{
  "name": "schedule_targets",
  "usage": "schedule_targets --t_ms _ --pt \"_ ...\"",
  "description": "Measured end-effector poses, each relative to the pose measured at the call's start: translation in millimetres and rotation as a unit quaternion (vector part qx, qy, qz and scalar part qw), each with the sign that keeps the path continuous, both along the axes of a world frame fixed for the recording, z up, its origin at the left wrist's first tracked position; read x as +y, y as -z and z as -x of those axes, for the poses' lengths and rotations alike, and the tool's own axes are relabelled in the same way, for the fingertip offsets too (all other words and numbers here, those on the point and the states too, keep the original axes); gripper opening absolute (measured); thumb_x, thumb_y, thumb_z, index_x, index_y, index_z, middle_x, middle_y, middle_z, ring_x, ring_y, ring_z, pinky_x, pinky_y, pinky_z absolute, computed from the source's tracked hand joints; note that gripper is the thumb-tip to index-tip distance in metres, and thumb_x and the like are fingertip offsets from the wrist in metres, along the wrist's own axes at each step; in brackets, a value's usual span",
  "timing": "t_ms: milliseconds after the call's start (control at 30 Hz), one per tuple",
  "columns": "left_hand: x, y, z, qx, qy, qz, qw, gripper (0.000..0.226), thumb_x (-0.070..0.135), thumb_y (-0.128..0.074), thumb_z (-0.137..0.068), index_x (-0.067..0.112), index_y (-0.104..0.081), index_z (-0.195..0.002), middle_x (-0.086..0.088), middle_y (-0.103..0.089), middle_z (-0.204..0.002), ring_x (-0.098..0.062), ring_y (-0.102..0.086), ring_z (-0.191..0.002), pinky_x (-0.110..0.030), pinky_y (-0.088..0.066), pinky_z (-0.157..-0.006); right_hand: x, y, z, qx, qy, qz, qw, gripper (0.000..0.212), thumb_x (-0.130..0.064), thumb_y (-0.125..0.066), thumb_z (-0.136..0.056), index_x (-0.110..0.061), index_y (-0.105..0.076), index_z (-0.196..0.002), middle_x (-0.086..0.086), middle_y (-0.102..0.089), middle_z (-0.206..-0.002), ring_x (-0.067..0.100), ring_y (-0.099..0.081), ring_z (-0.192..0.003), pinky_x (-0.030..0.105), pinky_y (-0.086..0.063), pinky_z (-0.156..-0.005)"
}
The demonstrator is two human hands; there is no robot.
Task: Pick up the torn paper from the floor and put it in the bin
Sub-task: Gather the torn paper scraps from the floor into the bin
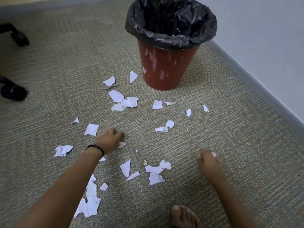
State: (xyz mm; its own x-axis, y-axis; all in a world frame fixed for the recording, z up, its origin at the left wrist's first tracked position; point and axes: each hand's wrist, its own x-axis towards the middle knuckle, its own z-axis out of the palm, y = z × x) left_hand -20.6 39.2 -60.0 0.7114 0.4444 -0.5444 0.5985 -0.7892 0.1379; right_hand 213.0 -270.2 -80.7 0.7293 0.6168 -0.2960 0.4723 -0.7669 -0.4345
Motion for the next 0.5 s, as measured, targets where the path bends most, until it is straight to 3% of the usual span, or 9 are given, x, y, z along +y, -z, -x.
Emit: schedule_targets --t_ms 33,100,167,200,267,333,500 --pt "-6 -7 -3 -0.038 0.041 0.003 0.998 0.05 0.037 -0.047 -0.095 0.021 -0.035 -0.141 -0.012 -0.034 -0.141 -0.033 -0.042 -0.125 -0.041 -0.041 -0.102 10 -3 8 0.036 -0.012 -0.028 0.999 0.024 -0.023 -0.029 -0.085 -0.012 -0.046 -0.071 0.004 -0.046 -0.068 0.02 -0.044 -0.066 0.027 -0.03 -0.058" --pt "-20 -19 -10 -0.085 0.114 0.014 0.99 0.053 0.039 -0.051 -0.093 0.022 -0.036 -0.14 -0.005 -0.038 -0.139 -0.024 -0.044 -0.123 -0.034 -0.04 -0.1 33 -13 25 0.136 -0.038 -0.057 0.988 0.02 -0.017 -0.038 -0.091 -0.015 -0.046 -0.074 0.0 -0.047 -0.065 0.016 -0.043 -0.059 0.022 -0.031 -0.053" --pt "-38 -26 -17 -0.106 0.176 0.038 0.978 0.061 0.044 -0.057 -0.089 0.019 -0.035 -0.139 -0.005 -0.039 -0.135 -0.022 -0.043 -0.119 -0.032 -0.039 -0.099 49 -20 42 0.223 -0.087 -0.042 0.97 0.006 -0.015 -0.053 -0.091 -0.018 -0.05 -0.087 -0.002 -0.049 -0.074 0.012 -0.045 -0.063 0.022 -0.035 -0.057" --pt "-48 -26 -19 -0.101 0.204 0.05 0.972 0.065 0.047 -0.06 -0.086 0.017 -0.035 -0.138 -0.006 -0.039 -0.134 -0.022 -0.043 -0.118 -0.032 -0.04 -0.098 54 -22 48 0.237 -0.121 -0.013 0.964 0.015 -0.023 -0.06 -0.088 -0.021 -0.05 -0.099 -0.003 -0.049 -0.085 0.011 -0.048 -0.07 0.024 -0.038 -0.062" --pt "-68 -21 -17 -0.066 0.245 0.049 0.966 0.075 0.05 -0.065 -0.08 0.015 -0.033 -0.138 -0.009 -0.036 -0.135 -0.025 -0.042 -0.118 -0.038 -0.042 -0.098 62 -24 61 0.195 -0.217 0.065 0.954 0.055 -0.042 -0.068 -0.078 -0.027 -0.041 -0.122 -0.005 -0.041 -0.11 0.015 -0.053 -0.093 0.027 -0.039 -0.069" --pt "-85 -11 -12 -0.016 0.253 0.017 0.967 0.085 0.05 -0.068 -0.077 0.014 -0.026 -0.141 -0.011 -0.029 -0.141 -0.029 -0.038 -0.123 -0.043 -0.041 -0.099 68 -23 77 0.123 -0.29 0.114 0.942 0.082 -0.049 -0.073 -0.07 -0.029 -0.029 -0.136 0.002 -0.032 -0.129 0.024 -0.051 -0.111 0.03 -0.04 -0.074" --pt "-89 3 -3 -0.032 0.211 -0.002 0.977 0.084 0.039 -0.069 -0.079 0.014 -0.021 -0.144 -0.01 -0.024 -0.144 -0.028 -0.034 -0.128 -0.042 -0.038 -0.102 81 -14 105 0.015 -0.346 0.173 0.922 0.102 -0.034 -0.077 -0.071 -0.031 -0.009 -0.146 0.014 -0.017 -0.145 0.033 -0.042 -0.122 0.04 -0.045 -0.093"
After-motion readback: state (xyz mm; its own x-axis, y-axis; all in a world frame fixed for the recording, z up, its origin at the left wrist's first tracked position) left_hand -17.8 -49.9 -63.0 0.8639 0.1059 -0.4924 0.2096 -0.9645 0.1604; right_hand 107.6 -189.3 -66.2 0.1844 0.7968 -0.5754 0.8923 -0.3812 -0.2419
